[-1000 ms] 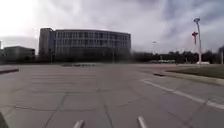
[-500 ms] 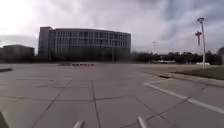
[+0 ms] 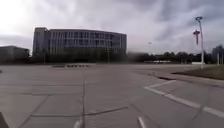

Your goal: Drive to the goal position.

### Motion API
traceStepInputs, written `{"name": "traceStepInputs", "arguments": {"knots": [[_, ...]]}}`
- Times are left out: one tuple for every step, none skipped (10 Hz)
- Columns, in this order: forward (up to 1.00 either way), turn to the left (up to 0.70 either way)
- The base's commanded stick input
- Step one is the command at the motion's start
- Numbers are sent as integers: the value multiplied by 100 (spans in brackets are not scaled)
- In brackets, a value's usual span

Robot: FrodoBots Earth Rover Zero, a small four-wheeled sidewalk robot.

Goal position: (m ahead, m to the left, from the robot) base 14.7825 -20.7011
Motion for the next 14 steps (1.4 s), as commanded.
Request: {"name": "traceStepInputs", "arguments": {"knots": [[100,0],[100,0],[100,0],[100,0],[100,-6],[100,-27],[100,-27],[100,-27],[100,-27],[100,-27],[100,-27],[100,-27],[100,-27],[100,-27]]}}
